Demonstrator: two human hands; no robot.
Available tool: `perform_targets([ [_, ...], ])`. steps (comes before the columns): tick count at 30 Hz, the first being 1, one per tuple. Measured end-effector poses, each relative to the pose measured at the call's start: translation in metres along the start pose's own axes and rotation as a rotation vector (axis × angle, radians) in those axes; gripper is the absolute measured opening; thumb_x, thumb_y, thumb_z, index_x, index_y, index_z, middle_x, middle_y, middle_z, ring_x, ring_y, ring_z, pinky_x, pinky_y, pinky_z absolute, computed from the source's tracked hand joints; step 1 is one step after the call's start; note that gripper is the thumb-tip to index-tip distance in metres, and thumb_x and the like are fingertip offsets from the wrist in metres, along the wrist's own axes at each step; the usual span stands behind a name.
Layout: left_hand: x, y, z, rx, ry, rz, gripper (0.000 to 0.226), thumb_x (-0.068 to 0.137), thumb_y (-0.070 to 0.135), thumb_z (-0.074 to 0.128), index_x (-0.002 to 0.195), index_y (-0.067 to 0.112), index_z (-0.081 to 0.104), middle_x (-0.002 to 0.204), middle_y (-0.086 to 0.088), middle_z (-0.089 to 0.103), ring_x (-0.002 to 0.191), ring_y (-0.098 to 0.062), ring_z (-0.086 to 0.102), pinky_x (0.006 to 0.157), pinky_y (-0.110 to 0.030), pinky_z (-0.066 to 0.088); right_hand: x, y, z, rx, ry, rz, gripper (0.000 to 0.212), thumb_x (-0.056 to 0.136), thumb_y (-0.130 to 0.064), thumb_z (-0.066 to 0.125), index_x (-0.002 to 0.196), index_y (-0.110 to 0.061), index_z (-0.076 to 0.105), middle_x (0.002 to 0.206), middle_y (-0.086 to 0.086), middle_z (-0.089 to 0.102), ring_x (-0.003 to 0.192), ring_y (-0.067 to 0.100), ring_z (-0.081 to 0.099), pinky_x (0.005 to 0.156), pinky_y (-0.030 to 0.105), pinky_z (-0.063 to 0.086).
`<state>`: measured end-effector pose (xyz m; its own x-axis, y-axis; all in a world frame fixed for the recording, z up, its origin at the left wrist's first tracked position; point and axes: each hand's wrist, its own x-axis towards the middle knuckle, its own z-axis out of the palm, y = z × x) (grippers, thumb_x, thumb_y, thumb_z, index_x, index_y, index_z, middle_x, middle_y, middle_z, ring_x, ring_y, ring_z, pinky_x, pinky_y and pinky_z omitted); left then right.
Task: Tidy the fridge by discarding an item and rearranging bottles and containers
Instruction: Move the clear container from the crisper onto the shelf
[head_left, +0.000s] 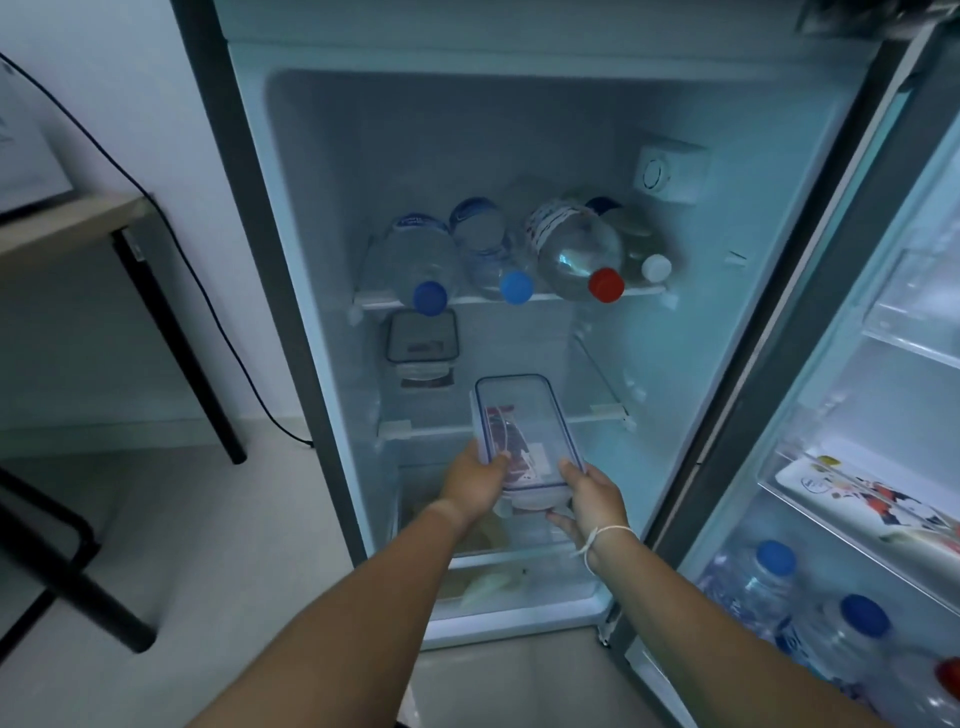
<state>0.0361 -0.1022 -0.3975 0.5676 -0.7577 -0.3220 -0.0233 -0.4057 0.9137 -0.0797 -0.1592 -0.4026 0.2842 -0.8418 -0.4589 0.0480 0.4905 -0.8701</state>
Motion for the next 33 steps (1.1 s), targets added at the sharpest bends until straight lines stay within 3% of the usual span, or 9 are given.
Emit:
perform_targets([
  [3,0.011,0.013,-0.009,0.056,0.000,0.026,0.054,0.096,0.026,0.046,0.145,0.008,0.033,0.148,-0.013,0.044,0.133,-0.031,0.046,0.114,-0.042,0.036,0.013,-0.008,0.012,0.028,0.008,-0.006,0.041,0.095,-0.016,0.049,0.135,-0.009,0.043,0.120,0.012,0.053,0.110,0.033,0.053,0.093,0.045,0.047],
  [6,0.029,0.021,-0.018,0.073,0.010,0.029,0.059,0.097,0.023,0.044,0.150,0.009,0.022,0.155,-0.013,0.032,0.139,-0.032,0.038,0.116,-0.043,0.033,0.029,-0.014,0.024,0.029,0.025,-0.019,0.030,0.095,-0.017,0.050,0.124,-0.011,0.050,0.114,0.012,0.054,0.098,0.029,0.053,0.089,0.043,0.049],
  [11,0.063,0.032,-0.035,0.143,0.040,0.068,0.053,0.097,0.016,0.036,0.150,0.013,0.026,0.133,-0.013,0.054,0.109,-0.032,0.060,0.094,-0.029,0.045,0.066,-0.016,0.043,-0.020,0.112,-0.048,0.046,0.093,-0.022,0.054,0.136,-0.010,0.047,0.138,0.010,0.052,0.116,0.033,0.053,0.101,0.047,0.047],
  [12,0.068,0.035,-0.039,0.212,0.058,0.088,0.052,0.098,0.015,0.035,0.149,0.013,0.028,0.139,-0.014,0.051,0.114,-0.032,0.058,0.095,-0.027,0.044,0.074,-0.016,0.046,-0.038,0.123,-0.065,0.046,0.092,-0.023,0.054,0.136,-0.009,0.048,0.141,0.010,0.050,0.122,0.035,0.051,0.105,0.048,0.044],
  [14,0.080,0.041,-0.046,0.379,0.111,0.153,0.050,0.099,0.017,0.035,0.148,0.011,0.031,0.152,-0.011,0.039,0.136,-0.027,0.043,0.111,-0.028,0.034,0.088,-0.018,0.051,-0.068,0.127,-0.100,0.047,0.091,-0.026,0.055,0.134,-0.007,0.050,0.141,0.012,0.051,0.124,0.035,0.051,0.106,0.049,0.043],
  [16,0.093,0.044,-0.053,0.500,0.140,0.221,0.050,0.099,0.020,0.035,0.148,0.014,0.030,0.154,-0.009,0.035,0.141,-0.025,0.035,0.117,-0.030,0.028,0.102,-0.020,0.055,-0.119,0.132,-0.131,0.047,0.089,-0.030,0.056,0.129,-0.006,0.054,0.137,0.014,0.054,0.117,0.033,0.054,0.105,0.050,0.044],
  [22,0.124,0.044,-0.068,0.905,0.204,0.347,0.054,0.096,0.023,0.039,0.148,0.018,0.026,0.159,-0.008,0.022,0.143,-0.030,0.029,0.115,-0.039,0.030,0.142,-0.024,0.068,-0.227,0.165,-0.177,0.051,0.085,-0.039,0.057,0.124,-0.006,0.057,0.132,0.016,0.058,0.119,0.039,0.054,0.102,0.050,0.046],
  [27,0.144,0.044,-0.075,1.165,0.210,0.346,0.057,0.098,0.026,0.037,0.150,0.017,0.018,0.160,-0.008,0.018,0.140,-0.035,0.028,0.114,-0.043,0.027,0.161,-0.039,0.079,-0.514,0.212,-0.244,0.050,0.095,-0.035,0.043,0.122,0.004,0.058,0.131,0.023,0.057,0.121,0.037,0.053,0.101,0.037,0.040],
  [33,0.165,0.044,-0.082,1.240,0.143,0.304,0.060,0.098,0.028,0.036,0.152,0.019,0.010,0.162,-0.006,0.007,0.147,-0.034,0.014,0.120,-0.045,0.015,0.197,-0.046,0.094,-0.616,0.159,-0.303,0.053,0.089,-0.042,0.048,0.109,0.004,0.063,0.117,0.024,0.064,0.104,0.042,0.063,0.094,0.051,0.050],
])
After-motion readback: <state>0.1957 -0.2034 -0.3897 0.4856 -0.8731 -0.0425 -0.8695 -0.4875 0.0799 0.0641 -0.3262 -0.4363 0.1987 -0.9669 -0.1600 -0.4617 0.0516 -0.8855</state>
